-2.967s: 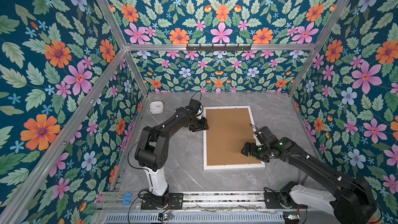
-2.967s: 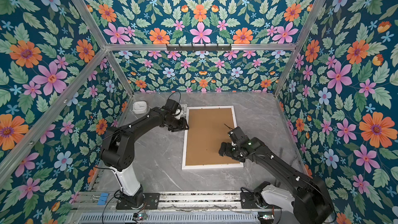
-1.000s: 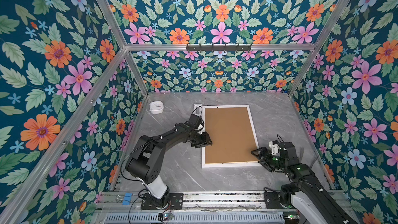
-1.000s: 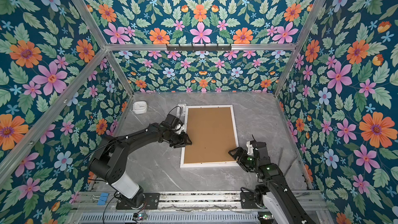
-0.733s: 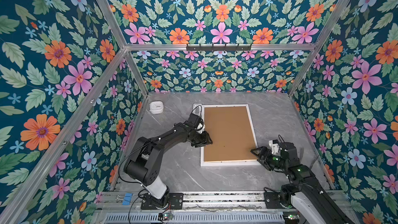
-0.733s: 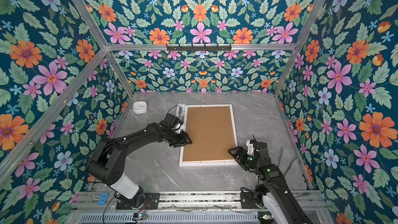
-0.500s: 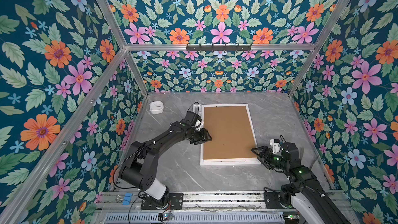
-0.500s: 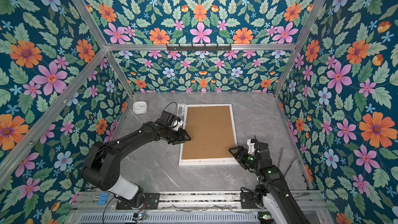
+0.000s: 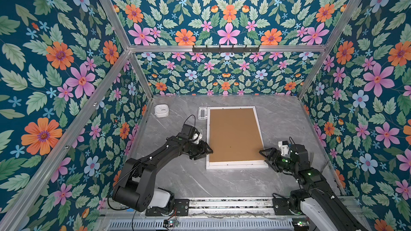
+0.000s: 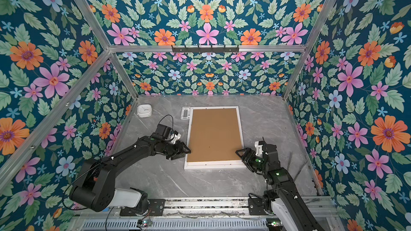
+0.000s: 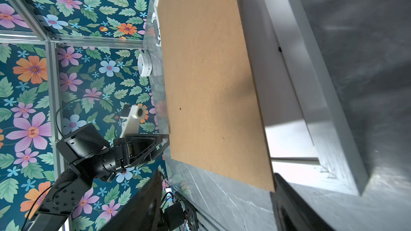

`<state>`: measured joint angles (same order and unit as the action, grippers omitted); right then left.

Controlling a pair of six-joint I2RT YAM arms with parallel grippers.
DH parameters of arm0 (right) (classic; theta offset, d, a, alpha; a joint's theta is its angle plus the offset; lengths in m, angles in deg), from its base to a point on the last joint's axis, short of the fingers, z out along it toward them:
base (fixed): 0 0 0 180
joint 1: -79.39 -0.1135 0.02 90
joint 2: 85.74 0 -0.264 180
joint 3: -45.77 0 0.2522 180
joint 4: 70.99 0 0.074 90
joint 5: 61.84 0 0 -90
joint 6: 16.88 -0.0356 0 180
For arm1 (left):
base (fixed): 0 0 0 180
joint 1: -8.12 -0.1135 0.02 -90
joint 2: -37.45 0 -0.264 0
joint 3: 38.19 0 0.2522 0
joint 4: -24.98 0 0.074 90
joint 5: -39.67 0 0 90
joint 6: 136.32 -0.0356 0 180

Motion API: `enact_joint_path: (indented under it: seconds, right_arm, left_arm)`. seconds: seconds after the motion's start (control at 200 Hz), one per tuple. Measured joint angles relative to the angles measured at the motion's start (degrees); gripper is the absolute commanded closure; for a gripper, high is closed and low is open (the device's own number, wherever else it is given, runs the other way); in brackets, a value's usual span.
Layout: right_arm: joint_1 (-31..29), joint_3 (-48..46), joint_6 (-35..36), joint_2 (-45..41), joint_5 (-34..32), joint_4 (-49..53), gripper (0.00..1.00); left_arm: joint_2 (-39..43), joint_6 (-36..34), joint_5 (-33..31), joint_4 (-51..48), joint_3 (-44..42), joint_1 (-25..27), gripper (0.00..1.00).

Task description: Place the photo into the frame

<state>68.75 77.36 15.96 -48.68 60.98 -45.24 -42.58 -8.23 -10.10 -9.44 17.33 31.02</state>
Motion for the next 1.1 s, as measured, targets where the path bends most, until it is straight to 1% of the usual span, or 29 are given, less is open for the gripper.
enact_joint_path:
  seconds: [0.19,0.275,0.395,0.54,0.715,0.82,0.925,1.02,1.1]
  right_arm:
    - [0.00,0.02,-0.96,0.70,0.02,-1.09,0.24]
    - [0.00,0.11,-1.20,1.03,0.09,-1.29,0.24]
    - [0.00,0.33,-1.64,1.36,0.20,-1.55,0.24]
    - [0.00,1.01,-2.23,1.09,0.22,-1.49,0.24]
    - [0.04,1.86,-2.16,0.46,0.22,-1.14,0.24]
    - [0.04,2.23,-2.12,-0.44,0.17,-0.79,0.24]
    - [0.04,3.02,-1.46,-0.87,-0.07,-0.17,0.24]
    - [0.09,3.58,-0.68,-1.03,-0.68,0.98,0.24]
    - [0.11,4.28,0.57,-1.20,-1.55,3.10,0.24]
  left_arm:
    - [1.42,5.68,2.29,7.06,-4.85,-0.24,0.43]
    - [1.66,7.56,2.97,9.88,-6.16,-0.20,0.45]
    - [2.16,12.04,3.63,15.61,-8.46,0.11,0.47]
    - [2.27,16.68,4.17,21.51,-9.94,0.94,0.51]
    - [2.73,21.29,4.17,26.88,-10.82,1.64,0.59]
    - [3.21,23.37,4.15,28.79,-10.97,1.75,0.68]
    - [3.78,23.96,4.00,28.98,-10.62,1.84,0.78]
    - [4.28,24.90,4.48,29.11,-9.68,1.88,0.85]
    - [4.17,25.64,5.18,30.14,-8.57,1.88,0.95]
